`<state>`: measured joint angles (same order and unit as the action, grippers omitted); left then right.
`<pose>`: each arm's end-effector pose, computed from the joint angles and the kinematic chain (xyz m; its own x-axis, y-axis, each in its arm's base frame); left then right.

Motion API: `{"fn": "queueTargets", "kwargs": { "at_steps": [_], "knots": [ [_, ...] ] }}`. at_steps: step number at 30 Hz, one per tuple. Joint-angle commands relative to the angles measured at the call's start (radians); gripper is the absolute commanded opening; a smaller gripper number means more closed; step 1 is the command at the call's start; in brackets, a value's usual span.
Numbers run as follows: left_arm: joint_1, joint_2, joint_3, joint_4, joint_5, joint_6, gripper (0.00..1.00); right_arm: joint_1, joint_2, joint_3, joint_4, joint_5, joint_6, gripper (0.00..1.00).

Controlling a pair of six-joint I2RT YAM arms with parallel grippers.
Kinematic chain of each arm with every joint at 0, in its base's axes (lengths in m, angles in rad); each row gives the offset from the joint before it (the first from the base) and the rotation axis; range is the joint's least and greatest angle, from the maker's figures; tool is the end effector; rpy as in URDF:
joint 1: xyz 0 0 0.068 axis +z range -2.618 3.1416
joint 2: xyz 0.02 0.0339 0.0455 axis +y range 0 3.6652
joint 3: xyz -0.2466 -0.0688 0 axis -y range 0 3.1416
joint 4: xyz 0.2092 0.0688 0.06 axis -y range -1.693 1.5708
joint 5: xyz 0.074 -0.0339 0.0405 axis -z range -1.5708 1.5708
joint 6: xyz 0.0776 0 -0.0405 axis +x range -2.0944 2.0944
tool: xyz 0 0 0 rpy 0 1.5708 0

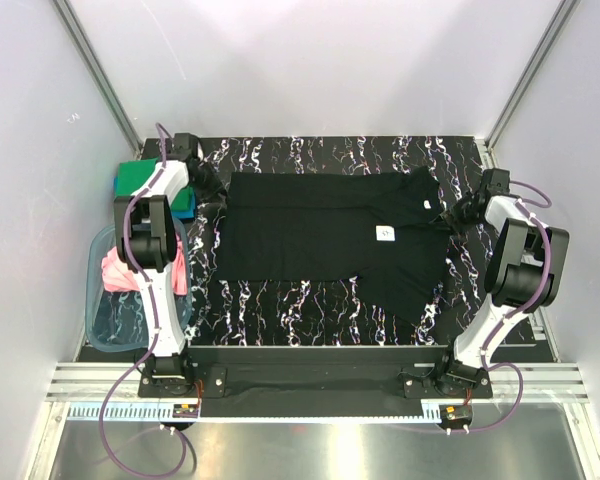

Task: Fold and stack the t-shirts
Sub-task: Fold the tshirt

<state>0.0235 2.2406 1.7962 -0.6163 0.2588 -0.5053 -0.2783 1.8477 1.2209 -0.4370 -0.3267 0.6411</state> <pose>0.4609 -0.0090 0.1410 -0.8129 -0.4872 -0.3191 -0.3329 0.8383 -0.4318 0.3565 -0.0760 0.1477 -0.6077 0.7627 -0.2213 0.5912 0.6205 0.5152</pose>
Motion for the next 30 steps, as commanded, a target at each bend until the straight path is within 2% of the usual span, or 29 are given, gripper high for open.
{"fn": "queueTargets", "kwargs": {
  "at_steps": [1, 3, 5, 6, 7, 10, 13, 14, 18, 21, 24, 25, 27, 29, 30],
  "knots": [
    [-0.003, -0.122, -0.003, 0.016, -0.047, 0.014, 0.33, -0.007, -0.051, -0.003, -0.038, 0.032, -0.015, 0.32],
    [-0.016, -0.165, -0.021, 0.074, -0.006, 0.024, 0.35, -0.006, -0.053, 0.044, -0.068, 0.031, -0.038, 0.36],
    [-0.019, -0.194, -0.111, 0.178, 0.077, -0.002, 0.41, -0.007, -0.056, 0.095, -0.069, 0.020, -0.076, 0.48],
    [-0.019, -0.212, -0.153, 0.325, 0.202, -0.077, 0.41, -0.006, -0.045, 0.117, -0.060, 0.003, -0.093, 0.51],
    [-0.019, -0.208, -0.182, 0.379, 0.244, -0.116, 0.41, -0.006, -0.018, 0.138, -0.031, -0.026, -0.119, 0.55],
    [-0.066, -0.177, -0.236, 0.487, 0.322, -0.197, 0.41, -0.006, 0.059, 0.190, 0.059, -0.083, -0.144, 0.59],
    [-0.151, -0.193, -0.242, 0.497, 0.326, -0.159, 0.41, -0.006, 0.168, 0.309, 0.116, -0.138, -0.162, 0.56],
    [-0.204, -0.203, -0.248, 0.498, 0.318, -0.151, 0.41, -0.006, 0.197, 0.336, 0.119, -0.147, -0.169, 0.51],
    [-0.338, -0.246, -0.282, 0.553, 0.289, -0.166, 0.42, -0.006, 0.304, 0.434, 0.144, -0.164, -0.205, 0.43],
    [-0.437, -0.256, -0.296, 0.608, 0.251, -0.238, 0.42, -0.004, 0.355, 0.540, -0.003, -0.202, -0.224, 0.42],
    [-0.507, -0.233, -0.310, 0.670, 0.215, -0.283, 0.44, 0.033, 0.271, 0.451, -0.065, -0.131, -0.265, 0.49],
    [-0.520, -0.222, -0.293, 0.681, 0.214, -0.286, 0.44, 0.045, 0.210, 0.409, -0.086, -0.053, -0.282, 0.50],
    [-0.554, -0.171, -0.256, 0.679, 0.214, -0.297, 0.44, 0.074, 0.173, 0.391, -0.123, -0.040, -0.299, 0.50],
    [-0.580, -0.148, -0.225, 0.684, 0.215, -0.312, 0.43, 0.093, 0.131, 0.371, -0.201, 0.030, -0.273, 0.49],
    [-0.589, -0.153, -0.256, 0.719, 0.195, -0.343, 0.43, 0.106, 0.084, 0.324, -0.213, 0.079, -0.215, 0.50]
  ]
}}
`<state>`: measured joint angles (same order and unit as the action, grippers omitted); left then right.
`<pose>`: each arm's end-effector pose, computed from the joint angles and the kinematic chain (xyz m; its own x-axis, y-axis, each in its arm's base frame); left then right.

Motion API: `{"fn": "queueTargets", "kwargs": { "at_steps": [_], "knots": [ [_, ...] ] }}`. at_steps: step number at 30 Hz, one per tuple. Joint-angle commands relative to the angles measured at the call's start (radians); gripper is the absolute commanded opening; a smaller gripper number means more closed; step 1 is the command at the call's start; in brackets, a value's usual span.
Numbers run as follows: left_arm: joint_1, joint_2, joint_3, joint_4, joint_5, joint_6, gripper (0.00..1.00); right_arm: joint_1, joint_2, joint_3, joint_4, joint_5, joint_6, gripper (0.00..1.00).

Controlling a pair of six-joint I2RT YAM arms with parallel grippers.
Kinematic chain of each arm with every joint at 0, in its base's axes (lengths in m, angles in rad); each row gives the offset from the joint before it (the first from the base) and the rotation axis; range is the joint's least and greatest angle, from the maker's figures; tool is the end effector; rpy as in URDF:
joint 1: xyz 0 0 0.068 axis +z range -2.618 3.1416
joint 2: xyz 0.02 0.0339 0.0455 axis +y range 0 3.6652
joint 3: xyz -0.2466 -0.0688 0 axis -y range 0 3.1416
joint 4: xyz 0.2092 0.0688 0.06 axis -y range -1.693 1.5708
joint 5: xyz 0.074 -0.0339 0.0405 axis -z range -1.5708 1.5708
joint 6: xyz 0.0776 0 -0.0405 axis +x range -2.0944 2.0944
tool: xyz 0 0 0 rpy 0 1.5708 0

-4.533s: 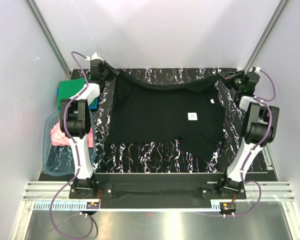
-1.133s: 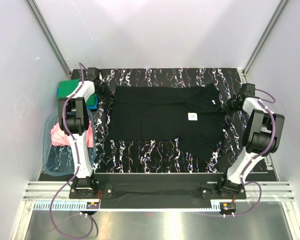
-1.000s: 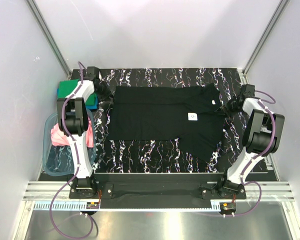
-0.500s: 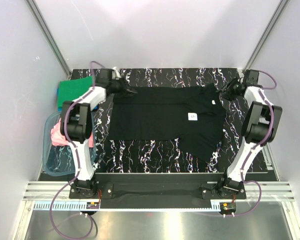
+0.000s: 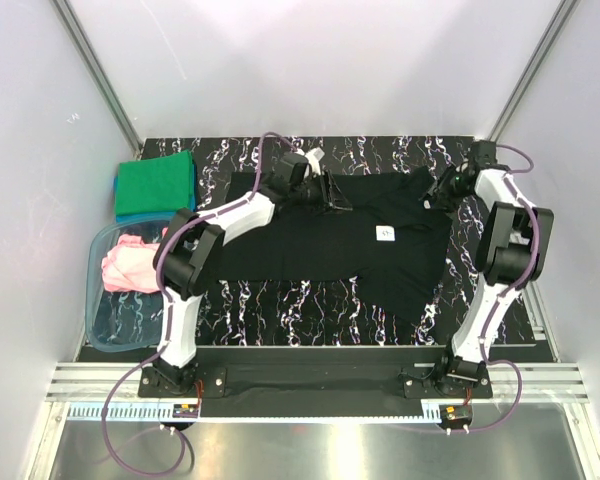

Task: Fold and stack the t-shirts
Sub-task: Fold the tshirt

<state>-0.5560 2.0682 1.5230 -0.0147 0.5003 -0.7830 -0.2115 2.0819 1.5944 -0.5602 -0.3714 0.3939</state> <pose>0.3779 -0.2786 0.1976 -0.8899 -0.1757 -0.4209 0.2547 0.5739 -0.7783 0.4231 -0.0620 0.1569 -0.7751 0.5322 -0.3406 0.3420 0.8066 0.4820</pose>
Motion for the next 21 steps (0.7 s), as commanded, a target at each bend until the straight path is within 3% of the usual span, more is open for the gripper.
{"fn": "queueTargets", "kwargs": {
  "at_steps": [1, 4, 8, 10, 15, 21],
  "knots": [
    [-0.012, 0.004, -0.010, 0.117, -0.054, -0.065, 0.43, 0.044, -0.176, -0.080, -0.087, 0.150, 0.074, 0.50],
    [-0.010, -0.092, -0.101, 0.168, -0.098, -0.084, 0.43, 0.090, -0.321, -0.260, 0.034, 0.181, 0.210, 0.56],
    [-0.007, -0.244, -0.214, 0.075, -0.187, -0.026, 0.45, 0.173, -0.445, -0.457, 0.213, 0.207, 0.367, 0.68],
    [-0.007, -0.334, -0.245, 0.044, -0.209, -0.006, 0.46, 0.207, -0.482, -0.548, 0.333, 0.253, 0.436, 0.68],
    [0.014, -0.470, -0.355, -0.016, -0.252, 0.021, 0.48, 0.245, -0.447, -0.622, 0.534, 0.307, 0.510, 0.67],
    [0.054, -0.528, -0.415, 0.004, -0.224, 0.001, 0.48, 0.277, -0.364, -0.613, 0.620, 0.364, 0.537, 0.66]
  ]
}}
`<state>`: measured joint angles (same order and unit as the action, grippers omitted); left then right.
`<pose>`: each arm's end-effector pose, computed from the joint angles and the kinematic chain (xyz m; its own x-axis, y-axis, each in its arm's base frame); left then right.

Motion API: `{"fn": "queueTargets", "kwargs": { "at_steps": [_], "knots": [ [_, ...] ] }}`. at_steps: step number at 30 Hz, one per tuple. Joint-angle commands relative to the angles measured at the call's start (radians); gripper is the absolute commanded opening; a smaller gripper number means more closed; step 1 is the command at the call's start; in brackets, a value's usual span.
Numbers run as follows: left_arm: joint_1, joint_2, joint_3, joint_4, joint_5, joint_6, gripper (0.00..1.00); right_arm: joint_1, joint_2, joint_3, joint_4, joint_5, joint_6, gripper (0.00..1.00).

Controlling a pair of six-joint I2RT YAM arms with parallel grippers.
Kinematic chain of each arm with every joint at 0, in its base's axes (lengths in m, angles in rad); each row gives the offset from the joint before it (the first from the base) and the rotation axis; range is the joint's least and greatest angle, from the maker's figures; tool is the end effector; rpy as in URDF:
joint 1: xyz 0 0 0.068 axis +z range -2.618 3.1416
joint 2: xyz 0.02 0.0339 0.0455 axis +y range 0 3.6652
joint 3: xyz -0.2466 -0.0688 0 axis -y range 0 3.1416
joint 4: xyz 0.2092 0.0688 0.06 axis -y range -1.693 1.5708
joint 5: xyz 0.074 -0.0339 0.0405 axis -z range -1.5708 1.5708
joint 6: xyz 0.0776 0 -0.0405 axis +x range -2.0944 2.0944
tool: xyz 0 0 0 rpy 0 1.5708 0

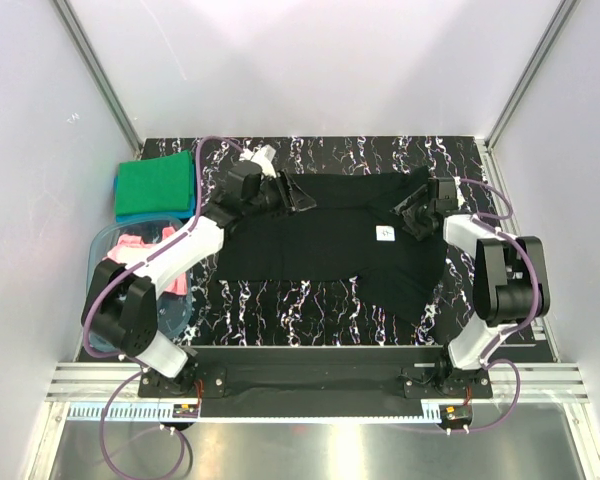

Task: Fold and stack the t-shirts
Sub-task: Fold the tshirt

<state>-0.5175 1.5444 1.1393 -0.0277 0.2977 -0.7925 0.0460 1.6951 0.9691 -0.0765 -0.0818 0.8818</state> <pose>0.3050 -0.1998 0.2706 -0.7575 -0.3522 -0.5497 0.2349 0.6386 -0.7328 0.3514 0.0225 0.1554 -0.5359 0.7455 -0.3964 0.4893 0.6568 0.5737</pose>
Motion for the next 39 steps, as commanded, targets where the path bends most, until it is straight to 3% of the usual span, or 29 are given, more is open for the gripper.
{"fn": "queueTargets", "kwargs": {
  "at_steps": [1, 7, 10, 15, 21, 29, 32, 34, 36, 39],
  "knots": [
    [0.020, -0.003, -0.027, 0.017, -0.022, 0.013, 0.48, 0.020, 0.031, 0.002, 0.148, 0.076, 0.052, 0.66],
    [0.025, -0.001, -0.007, 0.000, -0.016, 0.032, 0.48, 0.023, 0.090, 0.011, 0.172, 0.097, 0.075, 0.57],
    [0.027, -0.007, -0.007, -0.005, -0.023, 0.039, 0.48, 0.023, 0.090, 0.031, 0.140, 0.096, 0.082, 0.42],
    [0.033, -0.015, -0.018, -0.014, -0.031, 0.041, 0.48, 0.026, 0.049, 0.092, -0.050, 0.106, 0.066, 0.00],
    [0.048, 0.013, -0.018, -0.034, -0.043, 0.056, 0.48, 0.026, 0.012, 0.218, -0.322, 0.033, -0.009, 0.00],
    [0.050, 0.017, -0.047, -0.031, -0.023, 0.050, 0.49, 0.026, 0.011, 0.273, -0.469, -0.015, -0.026, 0.00],
    [0.050, 0.022, -0.046, -0.041, -0.029, 0.061, 0.49, 0.025, 0.023, 0.240, -0.448, -0.080, -0.017, 0.00],
    [0.051, 0.040, -0.036, -0.054, -0.037, 0.068, 0.50, 0.026, 0.023, 0.209, -0.385, -0.114, -0.021, 0.14],
    [0.057, 0.080, -0.009, -0.067, -0.038, 0.090, 0.51, 0.025, 0.018, 0.235, -0.394, -0.093, -0.073, 0.38],
    [0.094, 0.146, 0.077, -0.098, -0.068, 0.144, 0.52, 0.009, 0.021, 0.331, -0.414, -0.030, -0.185, 0.50]
  ]
}}
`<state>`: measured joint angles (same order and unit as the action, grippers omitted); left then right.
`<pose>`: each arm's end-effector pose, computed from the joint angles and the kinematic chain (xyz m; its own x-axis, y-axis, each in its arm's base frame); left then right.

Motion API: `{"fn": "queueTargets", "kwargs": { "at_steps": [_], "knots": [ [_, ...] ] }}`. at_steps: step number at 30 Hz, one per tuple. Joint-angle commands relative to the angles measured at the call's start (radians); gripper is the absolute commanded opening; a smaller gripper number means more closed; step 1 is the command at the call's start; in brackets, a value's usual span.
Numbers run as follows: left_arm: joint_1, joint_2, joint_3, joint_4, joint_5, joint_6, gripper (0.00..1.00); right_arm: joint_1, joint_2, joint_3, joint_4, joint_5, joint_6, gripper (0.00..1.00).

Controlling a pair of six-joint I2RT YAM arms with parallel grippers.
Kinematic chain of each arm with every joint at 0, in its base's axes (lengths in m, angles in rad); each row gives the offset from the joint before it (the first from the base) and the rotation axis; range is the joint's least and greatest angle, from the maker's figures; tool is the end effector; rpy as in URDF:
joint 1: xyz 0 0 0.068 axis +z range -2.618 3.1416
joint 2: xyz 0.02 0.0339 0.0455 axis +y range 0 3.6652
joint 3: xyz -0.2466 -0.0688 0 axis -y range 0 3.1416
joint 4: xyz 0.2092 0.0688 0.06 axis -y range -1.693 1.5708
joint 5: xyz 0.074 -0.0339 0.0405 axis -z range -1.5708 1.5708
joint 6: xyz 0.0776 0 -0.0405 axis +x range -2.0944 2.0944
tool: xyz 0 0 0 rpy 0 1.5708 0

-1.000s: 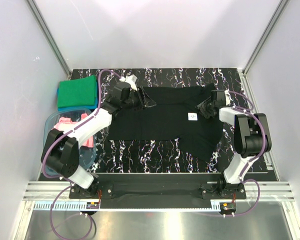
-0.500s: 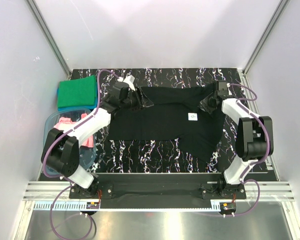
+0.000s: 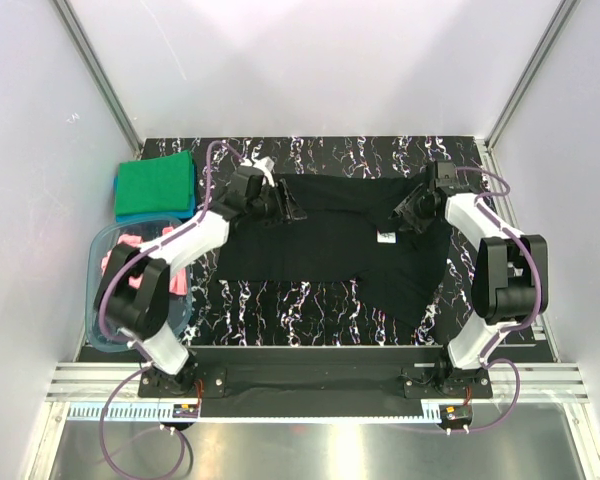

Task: Fold and stack the t-shirts
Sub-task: Fold the tshirt

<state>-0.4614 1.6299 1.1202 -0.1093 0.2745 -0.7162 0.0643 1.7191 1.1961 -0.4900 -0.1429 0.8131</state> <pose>0.3198 -0.1825 0.2237 -0.8030 -0.3065 -0.5111 0.1313 0.7456 -0.6533 0.3460 0.0334 0.1769 -0.6827 0.6765 -0.2760 0.5196 0.7151 0.4675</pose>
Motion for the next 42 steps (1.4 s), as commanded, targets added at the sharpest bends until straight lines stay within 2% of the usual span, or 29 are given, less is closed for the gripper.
{"fn": "queueTargets", "kwargs": {
  "at_steps": [1, 3, 5, 7, 10, 17, 22, 30, 39, 40, 42],
  "knots": [
    [0.053, 0.114, 0.124, -0.024, -0.046, 0.084, 0.52, -0.036, 0.003, 0.126, 0.010, 0.028, -0.147, 0.51],
    [0.093, 0.166, 0.168, -0.026, -0.028, 0.086, 0.52, -0.058, 0.043, 0.183, 0.045, 0.005, -0.231, 0.50],
    [0.151, 0.249, 0.240, -0.027, 0.002, 0.081, 0.52, -0.139, 0.088, 0.210, 0.103, -0.055, -0.288, 0.49],
    [0.202, 0.307, 0.320, -0.038, 0.029, 0.087, 0.52, -0.172, 0.121, 0.230, 0.154, -0.095, -0.311, 0.44],
    [0.247, 0.407, 0.426, -0.041, 0.066, 0.092, 0.52, -0.233, 0.241, 0.289, 0.220, -0.209, -0.359, 0.42],
    [0.286, 0.587, 0.614, -0.065, 0.109, 0.112, 0.53, -0.264, 0.466, 0.517, 0.186, -0.299, -0.476, 0.50],
    [0.314, 0.642, 0.632, -0.047, 0.112, 0.103, 0.53, -0.308, 0.536, 0.583, 0.223, -0.280, -0.476, 0.52],
    [0.339, 0.673, 0.632, -0.044, 0.100, 0.095, 0.53, -0.320, 0.637, 0.649, 0.300, -0.471, -0.457, 0.56],
    [0.343, 0.697, 0.641, -0.038, 0.094, 0.083, 0.54, -0.327, 0.709, 0.753, 0.245, -0.501, -0.445, 0.56],
    [0.343, 0.700, 0.641, -0.039, 0.091, 0.078, 0.54, -0.325, 0.718, 0.761, 0.240, -0.517, -0.442, 0.55],
    [0.346, 0.705, 0.644, -0.043, 0.089, 0.070, 0.54, -0.330, 0.715, 0.760, 0.238, -0.518, -0.431, 0.45]
  ]
}}
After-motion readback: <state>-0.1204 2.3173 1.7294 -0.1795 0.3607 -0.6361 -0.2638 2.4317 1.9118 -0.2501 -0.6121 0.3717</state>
